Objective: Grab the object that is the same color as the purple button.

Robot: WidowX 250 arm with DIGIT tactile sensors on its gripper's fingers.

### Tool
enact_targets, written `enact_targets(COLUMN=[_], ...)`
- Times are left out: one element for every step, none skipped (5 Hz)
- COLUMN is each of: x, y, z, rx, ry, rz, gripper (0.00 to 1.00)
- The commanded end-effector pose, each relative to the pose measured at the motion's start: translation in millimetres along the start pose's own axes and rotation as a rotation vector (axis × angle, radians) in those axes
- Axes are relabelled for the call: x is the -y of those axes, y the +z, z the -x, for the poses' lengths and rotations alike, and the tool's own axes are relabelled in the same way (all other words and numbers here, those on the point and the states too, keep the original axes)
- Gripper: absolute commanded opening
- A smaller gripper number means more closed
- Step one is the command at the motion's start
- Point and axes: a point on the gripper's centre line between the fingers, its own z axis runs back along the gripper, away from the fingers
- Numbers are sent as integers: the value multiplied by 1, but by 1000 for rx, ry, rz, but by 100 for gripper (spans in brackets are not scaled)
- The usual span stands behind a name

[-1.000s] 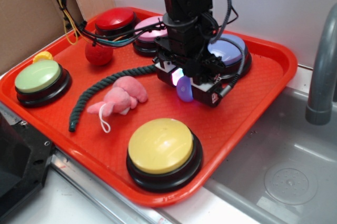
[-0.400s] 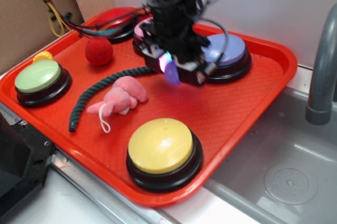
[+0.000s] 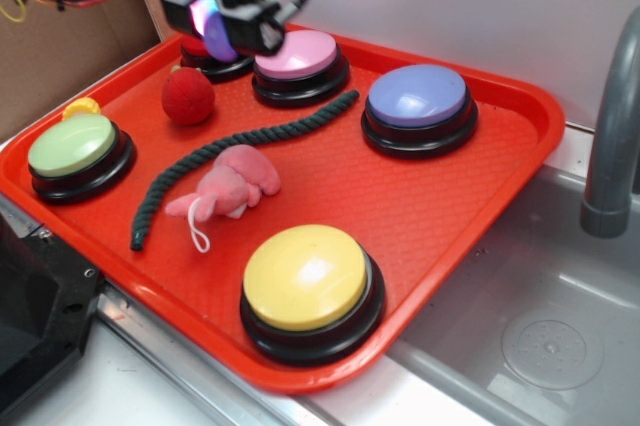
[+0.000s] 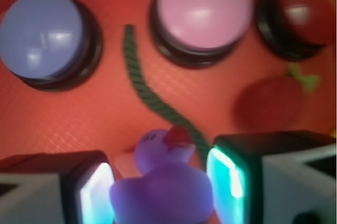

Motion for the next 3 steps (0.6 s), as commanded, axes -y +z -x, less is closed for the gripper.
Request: enact_targets(x=[-24, -26, -29], y=[53, 44, 40], z=[3, -1, -3], rx=[155, 136, 122], ry=[57, 99, 111], rz=[-35, -42, -33], gripper=[0, 0, 0])
